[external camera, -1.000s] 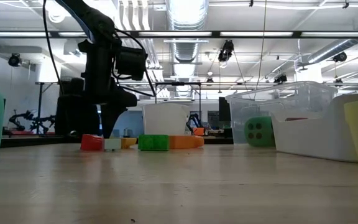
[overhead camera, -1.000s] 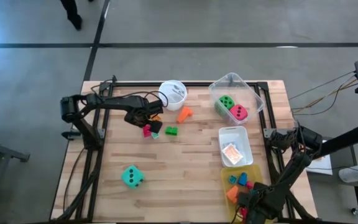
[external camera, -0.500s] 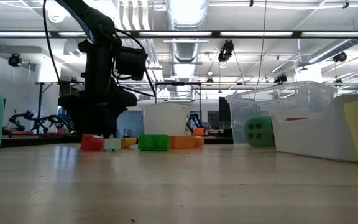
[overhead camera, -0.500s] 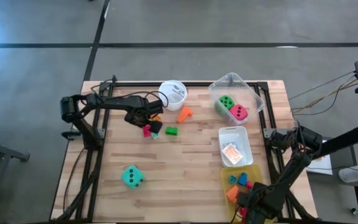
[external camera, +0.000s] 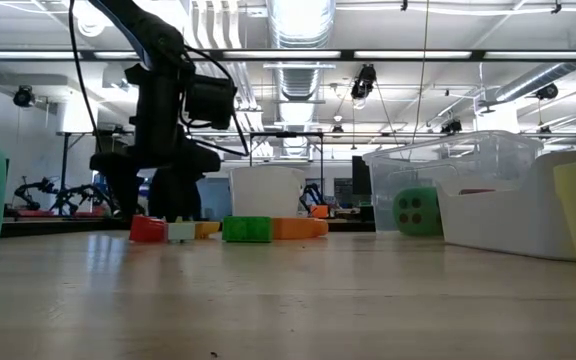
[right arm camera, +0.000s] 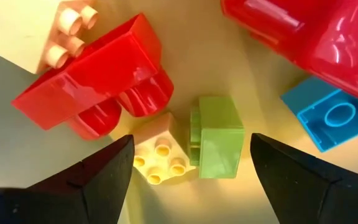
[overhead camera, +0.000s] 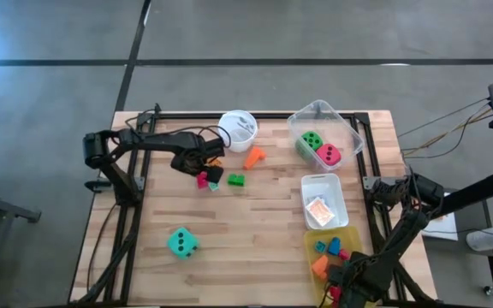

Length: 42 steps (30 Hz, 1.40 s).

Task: Pick & Place Toys
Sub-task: Put the red game piece into the yellow bin

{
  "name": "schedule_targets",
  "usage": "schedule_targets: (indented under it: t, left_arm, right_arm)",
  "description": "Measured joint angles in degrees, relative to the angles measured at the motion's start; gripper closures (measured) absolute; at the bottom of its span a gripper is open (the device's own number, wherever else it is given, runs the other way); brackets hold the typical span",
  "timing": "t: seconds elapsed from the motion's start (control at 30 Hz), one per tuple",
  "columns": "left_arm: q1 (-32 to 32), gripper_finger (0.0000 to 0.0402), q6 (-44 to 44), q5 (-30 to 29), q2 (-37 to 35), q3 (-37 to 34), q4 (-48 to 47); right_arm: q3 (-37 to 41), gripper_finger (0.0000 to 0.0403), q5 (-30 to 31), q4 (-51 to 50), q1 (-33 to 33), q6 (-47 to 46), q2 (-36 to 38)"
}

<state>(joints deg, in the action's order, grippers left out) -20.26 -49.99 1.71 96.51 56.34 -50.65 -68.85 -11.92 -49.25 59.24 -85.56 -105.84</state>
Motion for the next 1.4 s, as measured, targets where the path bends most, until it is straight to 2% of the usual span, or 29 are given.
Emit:
schedule_targets:
  t: [0.2, 0.4, 0.53, 0.73, 0.9, 1.17, 1.4]
  left_arm:
    - [0.08, 0.0055, -2.54, 0.96, 1.0, -2.58, 0.3]
    - [0.09, 0.0067, -0.42, 1.71, 1.53, -3.16, 2.87]
    - [0.19, 0.0121, 0.45, 2.87, 1.53, -3.11, 2.91]
    - [0.24, 0.0238, 1.98, 4.1, 1.53, -3.11, 2.92]
    - [0.44, 0.0238, 4.95, 6.83, 1.27, -3.11, 3.06]
    - [0.93, 0.0238, 6.35, 6.98, -0.23, -3.11, 2.61]
    - [1.6, 0.0238, 5.82, 7.33, -6.79, -2.7, -0.03]
  right_arm:
    - [-0.24, 0.0088, -0.09, 0.01, -0.02, -1.6, 0.02]
    - [-0.23, 0.0088, -0.09, -0.02, -0.02, -1.9, 0.13]
    - [-0.25, 0.0088, -0.09, 0.01, -0.04, -1.9, 0.18]
    - [-0.25, 0.0088, -0.07, -0.04, 0.0, -1.91, 0.32]
    - [-0.25, 0.0088, -0.06, -0.13, 0.0, -1.92, 0.35]
    - [-0.25, 0.0088, 0.06, -0.33, 0.0, -2.62, 1.01]
    - [-1.59, 0.0088, 1.97, -3.04, 0.11, -3.02, 2.29]
